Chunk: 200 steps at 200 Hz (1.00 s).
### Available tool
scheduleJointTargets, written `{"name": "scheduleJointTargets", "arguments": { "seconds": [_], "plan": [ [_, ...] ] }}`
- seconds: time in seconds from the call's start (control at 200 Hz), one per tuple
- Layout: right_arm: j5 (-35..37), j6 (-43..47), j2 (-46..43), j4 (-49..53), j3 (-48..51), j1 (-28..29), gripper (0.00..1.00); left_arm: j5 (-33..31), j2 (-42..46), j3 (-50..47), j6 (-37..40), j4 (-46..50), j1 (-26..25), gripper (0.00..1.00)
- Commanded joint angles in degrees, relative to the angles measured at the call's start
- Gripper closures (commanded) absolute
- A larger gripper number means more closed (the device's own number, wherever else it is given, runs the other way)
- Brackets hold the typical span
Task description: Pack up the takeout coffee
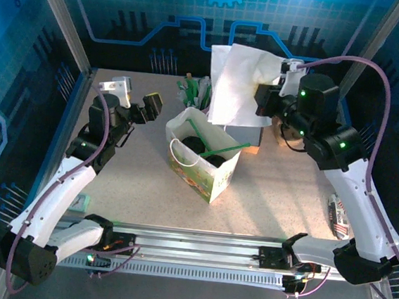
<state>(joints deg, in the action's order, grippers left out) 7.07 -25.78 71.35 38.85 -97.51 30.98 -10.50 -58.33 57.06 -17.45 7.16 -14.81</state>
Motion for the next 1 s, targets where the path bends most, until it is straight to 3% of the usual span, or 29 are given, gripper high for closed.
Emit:
{"name": "scheduleJointTargets", "arguments": {
  "seconds": [0.0, 0.37, 0.996],
  "plan": [
    [0.8, 2.4, -0.2, -1.9, 1.5, 2.9, 1.00, 0.3, 1.2, -0.9, 1.2, -1.7, -0.4, 0.01],
    [4.8, 6.8, 1.6, -3.5, 5.1, 9.6, 1.00, -0.5, 1.4, -1.1, 1.9, -1.8, -1.0, 0.01],
    [8.0, 7.2, 4.8, -6.2, 12.2, 15.2, 1.00, -0.7, 1.3, -1.2, 2.2, -1.9, -1.4, 0.01]
  ]
}}
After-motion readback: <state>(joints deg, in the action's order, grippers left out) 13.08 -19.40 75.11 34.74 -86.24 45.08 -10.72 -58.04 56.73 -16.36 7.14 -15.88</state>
